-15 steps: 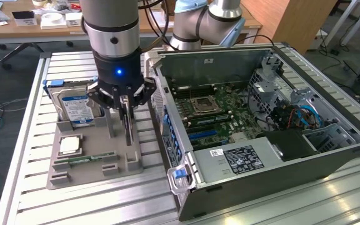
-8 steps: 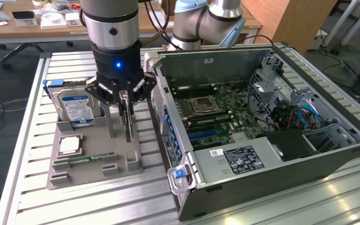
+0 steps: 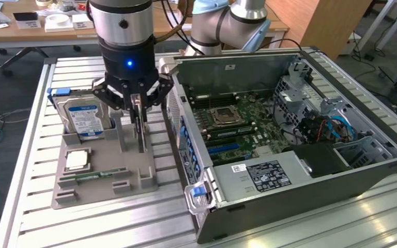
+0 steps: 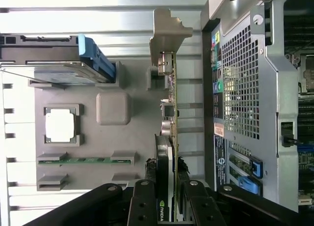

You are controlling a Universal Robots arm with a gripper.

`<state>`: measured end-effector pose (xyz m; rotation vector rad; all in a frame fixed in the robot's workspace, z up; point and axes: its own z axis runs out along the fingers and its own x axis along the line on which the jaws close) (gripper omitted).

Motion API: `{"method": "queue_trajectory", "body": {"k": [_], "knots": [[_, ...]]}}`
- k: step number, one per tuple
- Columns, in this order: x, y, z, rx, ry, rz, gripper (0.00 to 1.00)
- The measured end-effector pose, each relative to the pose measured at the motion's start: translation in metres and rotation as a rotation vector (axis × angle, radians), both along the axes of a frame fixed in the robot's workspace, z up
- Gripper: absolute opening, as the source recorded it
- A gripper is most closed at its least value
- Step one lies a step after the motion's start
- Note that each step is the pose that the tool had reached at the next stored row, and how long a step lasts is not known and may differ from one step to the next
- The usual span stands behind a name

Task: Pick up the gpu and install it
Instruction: 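Pick up the gpu and move the gpu toward the slot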

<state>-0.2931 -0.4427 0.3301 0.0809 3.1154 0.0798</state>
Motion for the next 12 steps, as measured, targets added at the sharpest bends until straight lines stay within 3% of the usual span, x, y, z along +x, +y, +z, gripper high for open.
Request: {"method": "queue_trajectory", "body": {"k": [12], "knots": [[0.0,0.0,0.0163,0.0,0.0,0.0,0.27]]}}
